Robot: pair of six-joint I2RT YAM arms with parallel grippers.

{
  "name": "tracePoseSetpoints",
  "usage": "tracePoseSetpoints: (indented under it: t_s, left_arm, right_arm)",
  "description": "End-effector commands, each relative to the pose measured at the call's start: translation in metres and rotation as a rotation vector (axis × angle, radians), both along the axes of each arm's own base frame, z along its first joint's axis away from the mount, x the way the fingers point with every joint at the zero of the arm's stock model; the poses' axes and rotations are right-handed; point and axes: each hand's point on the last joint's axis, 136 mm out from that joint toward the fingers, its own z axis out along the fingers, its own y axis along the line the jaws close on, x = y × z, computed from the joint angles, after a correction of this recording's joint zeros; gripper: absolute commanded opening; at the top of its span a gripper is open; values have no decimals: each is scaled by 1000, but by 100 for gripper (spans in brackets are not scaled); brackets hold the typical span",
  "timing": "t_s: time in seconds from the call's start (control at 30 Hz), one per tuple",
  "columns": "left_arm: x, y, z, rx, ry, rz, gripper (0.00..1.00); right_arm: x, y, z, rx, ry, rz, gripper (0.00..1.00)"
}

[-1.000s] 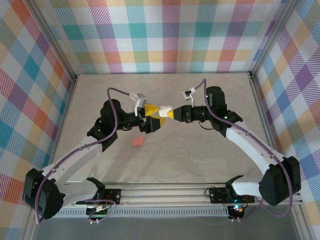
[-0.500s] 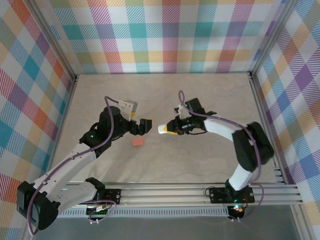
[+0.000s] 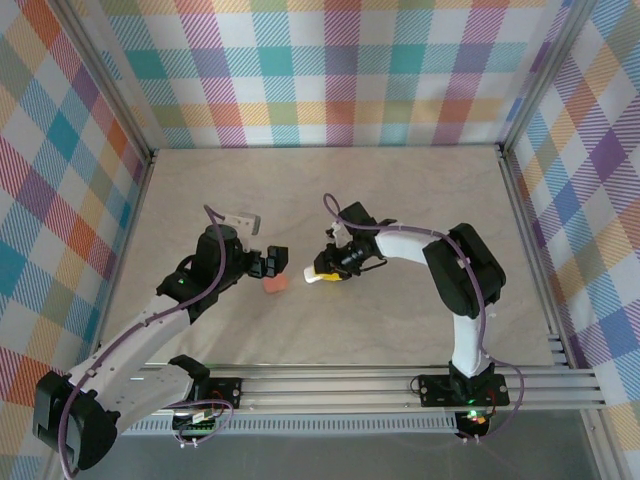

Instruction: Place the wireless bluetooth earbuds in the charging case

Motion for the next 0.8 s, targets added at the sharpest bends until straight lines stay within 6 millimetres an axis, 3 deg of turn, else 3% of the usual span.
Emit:
tracePoseSetpoints:
  t_s: [0.0, 0.13, 0.23, 0.43, 0.5, 0.57, 0.63, 0.77]
  left_arm:
    - [2, 14, 0, 23, -11, 54, 100]
    - [4, 23, 9, 36, -33, 74, 100]
    - [8, 33, 17, 67, -54, 99, 100]
    - [24, 64, 21, 133, -53, 191, 100]
    - [34, 78, 22, 158, -83, 250, 100]
    - [40, 90, 16, 193, -107, 282, 100]
    - [45, 101, 2, 229, -114, 316, 100]
    - [52, 127, -33, 213, -105, 413, 100]
  right_arm:
    - [-2, -12, 6, -72, 1, -9, 47]
    - [3, -30, 30, -162, -94, -8, 57]
    - [13, -51, 59, -246, -220, -20, 63]
    - [47, -109, 132, -394, -586, -113, 80]
    - [58, -139, 151, -459, -719, -196, 91]
    - [67, -171, 163, -528, -847, -287, 100]
    - [76, -199, 171, -574, -986, -349, 100]
    - [84, -254, 153, -644, -1179, -415, 100]
